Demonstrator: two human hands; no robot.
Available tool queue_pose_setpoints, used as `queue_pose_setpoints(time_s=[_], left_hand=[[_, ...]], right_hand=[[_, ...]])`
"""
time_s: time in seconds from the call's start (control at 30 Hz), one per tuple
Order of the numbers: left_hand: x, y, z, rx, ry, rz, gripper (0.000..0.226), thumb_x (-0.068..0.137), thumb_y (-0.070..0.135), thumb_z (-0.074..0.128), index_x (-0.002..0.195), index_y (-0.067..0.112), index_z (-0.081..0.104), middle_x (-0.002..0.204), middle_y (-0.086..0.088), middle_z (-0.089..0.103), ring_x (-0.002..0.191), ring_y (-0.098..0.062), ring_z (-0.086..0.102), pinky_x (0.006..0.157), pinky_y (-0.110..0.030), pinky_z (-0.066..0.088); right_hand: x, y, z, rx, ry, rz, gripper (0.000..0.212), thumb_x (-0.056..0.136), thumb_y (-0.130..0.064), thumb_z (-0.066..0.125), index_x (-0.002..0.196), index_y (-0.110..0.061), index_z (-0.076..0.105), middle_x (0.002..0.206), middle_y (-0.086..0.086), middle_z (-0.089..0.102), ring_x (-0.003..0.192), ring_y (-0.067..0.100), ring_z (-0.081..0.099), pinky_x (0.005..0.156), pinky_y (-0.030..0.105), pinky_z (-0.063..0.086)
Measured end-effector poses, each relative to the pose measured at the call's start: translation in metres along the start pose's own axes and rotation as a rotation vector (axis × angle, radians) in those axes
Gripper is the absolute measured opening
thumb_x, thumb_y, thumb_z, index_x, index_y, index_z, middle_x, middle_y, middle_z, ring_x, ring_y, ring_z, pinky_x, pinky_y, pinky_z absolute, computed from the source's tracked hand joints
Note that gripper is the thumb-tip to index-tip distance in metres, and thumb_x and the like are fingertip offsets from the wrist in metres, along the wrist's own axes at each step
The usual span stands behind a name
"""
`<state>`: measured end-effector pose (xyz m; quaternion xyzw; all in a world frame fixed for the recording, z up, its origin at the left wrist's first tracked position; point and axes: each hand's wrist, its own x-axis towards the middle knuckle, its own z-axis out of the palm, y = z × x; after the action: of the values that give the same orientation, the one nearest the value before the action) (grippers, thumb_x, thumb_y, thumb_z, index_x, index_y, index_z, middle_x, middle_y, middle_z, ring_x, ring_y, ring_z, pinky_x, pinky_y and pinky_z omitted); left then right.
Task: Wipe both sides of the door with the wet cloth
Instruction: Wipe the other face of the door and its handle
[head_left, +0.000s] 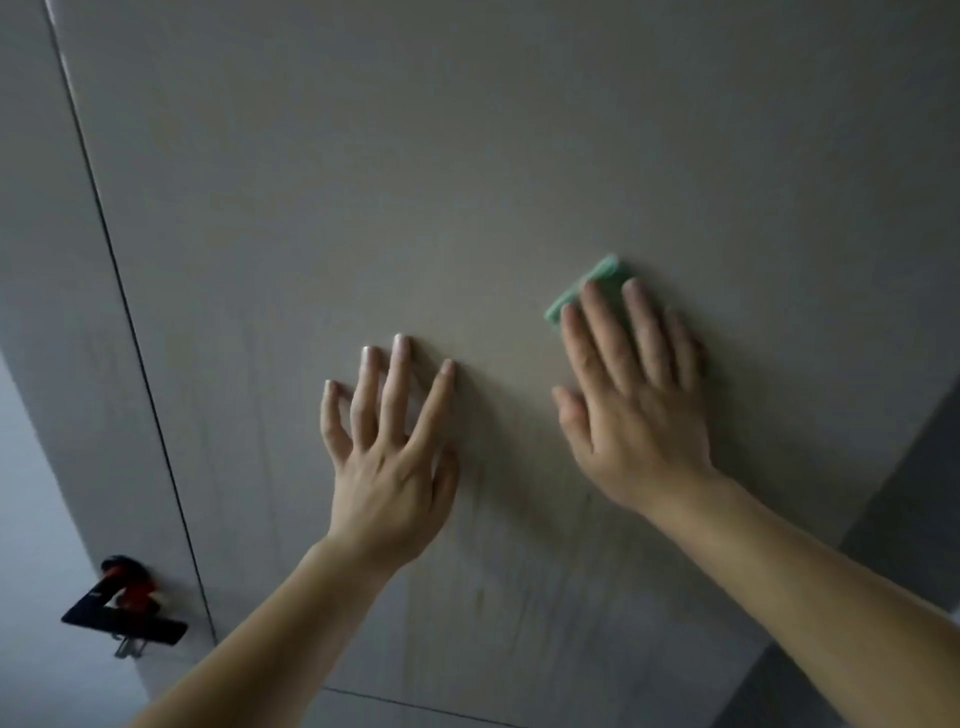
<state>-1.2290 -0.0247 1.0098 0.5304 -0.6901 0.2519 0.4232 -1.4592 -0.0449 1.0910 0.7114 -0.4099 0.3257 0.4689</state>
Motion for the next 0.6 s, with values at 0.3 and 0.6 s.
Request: queue_pose_setpoints(time_s=[0.3, 0.6], left_hand=[[0.0, -0.084, -0.014, -0.039, 0.013, -0.035, 0.079, 0.097, 0.039, 0.047, 0.164, 0.014, 0.014, 0.171, -0.016, -0.006, 0.156, -0.042, -0.01, 0.116, -0.077, -0.003], [-0.001, -0.115, -0.024, -0.051, 0.04, 0.086, 0.075, 0.092, 0.037, 0.052, 0.16, 0.017, 0.028, 0.169, -0.018, 0.013, 0.157, -0.036, 0.008, 0.117, -0.069, 0.014]], right_hand=[[-0.037, -0.082, 0.029, -0.049, -0.128, -0.208, 0.078, 0.094, -0.045, 0.056, 0.16, -0.017, 0.027, 0.167, 0.001, 0.018, 0.154, 0.032, 0.017, 0.126, 0.049, 0.01], [0.086, -0.112, 0.012, -0.035, 0.057, 0.197, 0.076, 0.099, -0.048, 0.047, 0.16, -0.011, 0.023, 0.168, 0.009, 0.012, 0.153, 0.041, 0.016, 0.123, 0.055, 0.012]])
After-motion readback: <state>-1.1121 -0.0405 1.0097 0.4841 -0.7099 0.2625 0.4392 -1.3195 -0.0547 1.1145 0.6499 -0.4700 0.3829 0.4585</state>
